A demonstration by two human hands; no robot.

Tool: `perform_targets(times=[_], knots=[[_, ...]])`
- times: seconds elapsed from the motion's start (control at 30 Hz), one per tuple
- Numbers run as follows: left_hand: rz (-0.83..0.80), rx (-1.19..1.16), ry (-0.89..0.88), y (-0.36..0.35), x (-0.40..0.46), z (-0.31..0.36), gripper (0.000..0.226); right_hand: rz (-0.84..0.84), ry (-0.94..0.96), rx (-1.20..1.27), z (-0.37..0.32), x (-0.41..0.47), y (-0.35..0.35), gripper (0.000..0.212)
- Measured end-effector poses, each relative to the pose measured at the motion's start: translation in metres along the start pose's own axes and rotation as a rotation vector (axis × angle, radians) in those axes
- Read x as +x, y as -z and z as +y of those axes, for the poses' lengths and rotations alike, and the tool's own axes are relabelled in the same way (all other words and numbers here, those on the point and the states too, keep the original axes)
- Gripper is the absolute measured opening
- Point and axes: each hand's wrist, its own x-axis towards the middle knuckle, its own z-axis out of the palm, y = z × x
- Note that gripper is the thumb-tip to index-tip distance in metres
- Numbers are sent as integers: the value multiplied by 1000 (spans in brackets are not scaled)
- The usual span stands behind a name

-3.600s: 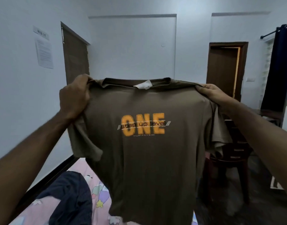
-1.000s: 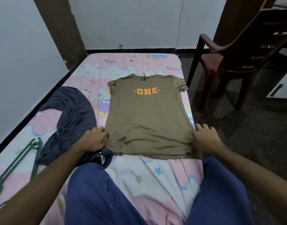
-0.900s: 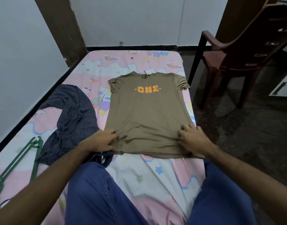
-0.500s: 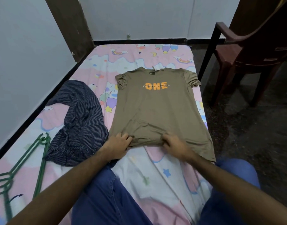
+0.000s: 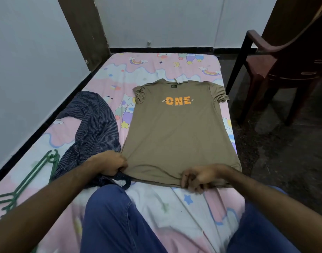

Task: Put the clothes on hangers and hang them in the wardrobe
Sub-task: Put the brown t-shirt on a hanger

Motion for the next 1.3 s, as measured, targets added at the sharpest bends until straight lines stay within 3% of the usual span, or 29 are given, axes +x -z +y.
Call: perform_targets(times=[0.03,0.1,0.17,0.2,0.27,0.3,0.33,0.4,0.5,0.57,0.63,0.7,0.8,0.87,1.0,1.17,1.3], knots=[[-13,-70,5,0,2,1,20,25,21,63,-4,3,3,24],[49,-265,31,-1,8,7,17,322,125,53,-7,11,13,17],[214,-352,44,-6,15,13,18,664,171,-296,-1,21,21,20],[242,-350,48,-9,17,15,22,700,136,-494,0,24,22,24],[166,-380,48,-13,17,18,27,557,63,-660,2,30,18,26],[150,-425,56,-13,14,18,27,470,60,-602,-5,30,16,18],[189,-471,74,-12,8,18,26,380,74,-517,-11,32,15,9],[394,-507,160,-13,-11,15,23,282,96,-405,-28,41,14,19],[704,-515,435,-37,-56,4,32,408,210,-458,-63,72,13,24],[779,-633,703,-70,-97,0,33,443,332,-397,-97,101,2,23],[651,-708,966,-106,-138,4,35,423,438,-403,-138,125,-18,21],[404,-746,1117,-143,-174,14,50,396,539,-467,-177,145,-40,14],[201,-866,1177,-181,-206,36,69,338,655,-624,-224,165,-73,26],[155,-787,1164,-194,-210,48,58,296,591,-743,-239,176,-93,44],[324,-751,1228,-196,-207,57,18,148,324,-872,-232,196,-108,57],[684,-925,1311,-182,-223,43,11,99,379,-568,-219,188,-96,41],[950,-765,1341,-140,-251,20,7,158,407,-235,-223,182,-82,23]])
